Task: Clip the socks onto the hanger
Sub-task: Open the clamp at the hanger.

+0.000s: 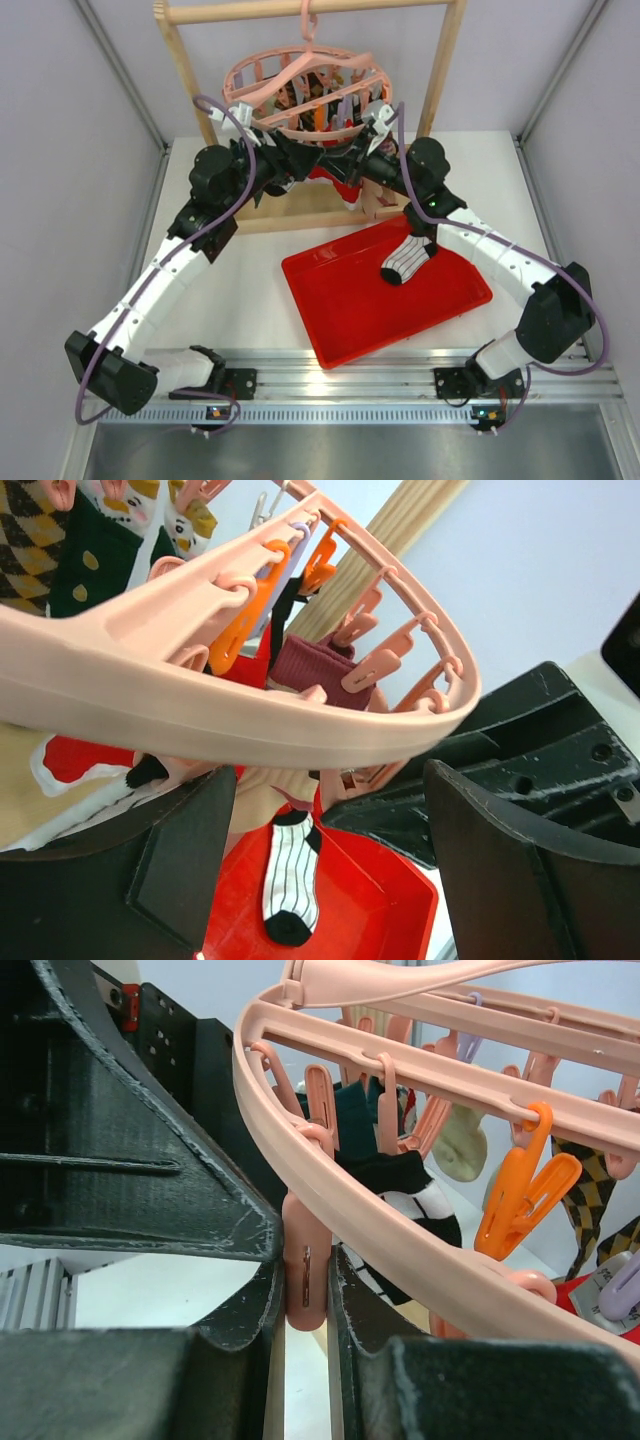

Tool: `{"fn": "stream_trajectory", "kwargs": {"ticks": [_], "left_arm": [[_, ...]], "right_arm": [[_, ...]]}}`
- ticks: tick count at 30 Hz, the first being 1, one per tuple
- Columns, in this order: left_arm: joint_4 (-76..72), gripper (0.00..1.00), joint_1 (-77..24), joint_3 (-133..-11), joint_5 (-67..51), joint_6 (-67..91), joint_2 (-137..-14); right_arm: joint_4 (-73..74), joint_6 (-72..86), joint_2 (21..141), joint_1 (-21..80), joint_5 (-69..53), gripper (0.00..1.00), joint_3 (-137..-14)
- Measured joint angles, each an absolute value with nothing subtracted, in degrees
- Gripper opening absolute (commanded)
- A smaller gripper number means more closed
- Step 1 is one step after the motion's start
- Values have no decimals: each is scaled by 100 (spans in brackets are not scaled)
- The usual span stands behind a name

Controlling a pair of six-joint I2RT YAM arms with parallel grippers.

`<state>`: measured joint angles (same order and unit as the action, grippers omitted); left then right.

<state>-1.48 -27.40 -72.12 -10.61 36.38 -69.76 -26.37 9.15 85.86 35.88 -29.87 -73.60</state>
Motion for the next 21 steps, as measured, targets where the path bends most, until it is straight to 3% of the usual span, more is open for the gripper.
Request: {"fn": "stream_trajectory", "kwargs": {"ticks": [11,21], "left_arm": [[-360,76,-2899,-7400,-860,3583,-7144],[-390,64,-2982,-7570,-808,3583,-7297]], "right_arm": [[-2703,923,8586,3590,-3033,0,-7360],[-2700,921,8586,3594,-2974,0,-7360]]}}
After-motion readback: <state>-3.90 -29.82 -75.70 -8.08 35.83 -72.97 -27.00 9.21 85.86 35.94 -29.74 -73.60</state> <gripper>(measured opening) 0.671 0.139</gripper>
